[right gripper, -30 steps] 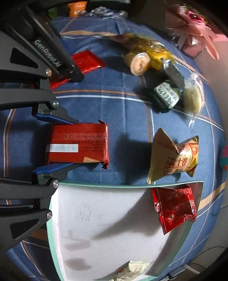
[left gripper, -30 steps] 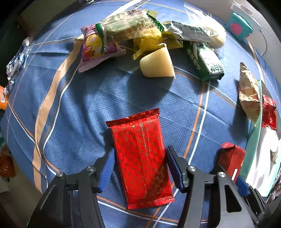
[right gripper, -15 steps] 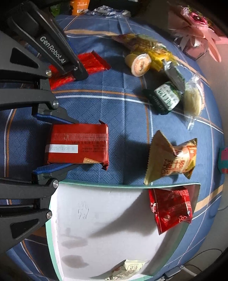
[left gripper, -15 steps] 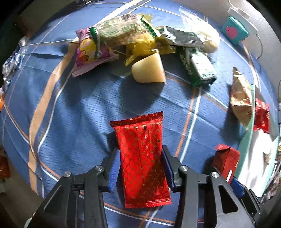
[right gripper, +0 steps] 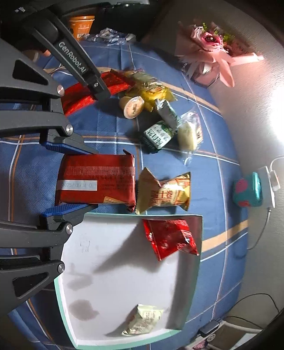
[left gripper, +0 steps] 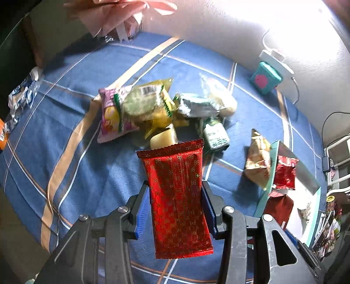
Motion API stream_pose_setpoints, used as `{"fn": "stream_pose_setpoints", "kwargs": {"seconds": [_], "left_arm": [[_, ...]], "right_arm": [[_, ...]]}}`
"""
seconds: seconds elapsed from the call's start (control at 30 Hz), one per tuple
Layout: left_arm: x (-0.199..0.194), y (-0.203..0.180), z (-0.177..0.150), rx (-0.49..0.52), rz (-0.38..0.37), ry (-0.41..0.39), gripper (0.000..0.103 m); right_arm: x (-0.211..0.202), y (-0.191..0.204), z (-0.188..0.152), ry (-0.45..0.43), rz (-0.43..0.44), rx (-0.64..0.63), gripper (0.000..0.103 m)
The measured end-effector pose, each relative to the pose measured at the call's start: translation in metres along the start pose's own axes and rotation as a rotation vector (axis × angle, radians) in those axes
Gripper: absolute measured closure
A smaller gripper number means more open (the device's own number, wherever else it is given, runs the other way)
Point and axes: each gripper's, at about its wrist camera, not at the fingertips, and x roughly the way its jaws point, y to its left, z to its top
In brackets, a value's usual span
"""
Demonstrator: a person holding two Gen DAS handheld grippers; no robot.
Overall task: Organize snacks
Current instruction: 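Carry the red box and red wafer pack over the tray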
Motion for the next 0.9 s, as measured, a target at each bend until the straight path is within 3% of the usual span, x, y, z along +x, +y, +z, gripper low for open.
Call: {"fn": "stream_pose_setpoints", "kwargs": {"seconds": [0.27, 0.47, 0.67, 0.9], "left_arm": [[-0.007, -0.031, -0.009, 0.078, -0.044, -0.026, 0.057], [-0.005, -0.082, -0.028, 0.201, -0.121, -0.006, 0.057], [-0.004, -0.134, -0.053, 0.331, -0.182, 0.006, 0.057], [0.002, -0.175, -0.069, 0.425, -0.242, -0.002, 0.057]], "right_arm": [[-0.023, -0.040, 0.007, -0.021, -0.051, 0.081, 0.061], [-0.035, -0.113, 0.013, -0.041, -0.204, 0.240, 0.061], [-0.056, -0.187, 0.009, -0.060, -0.248, 0.389, 0.061], [-0.070, -0.237, -0.001, -0.072, -0.283, 0.485, 0.061]]}}
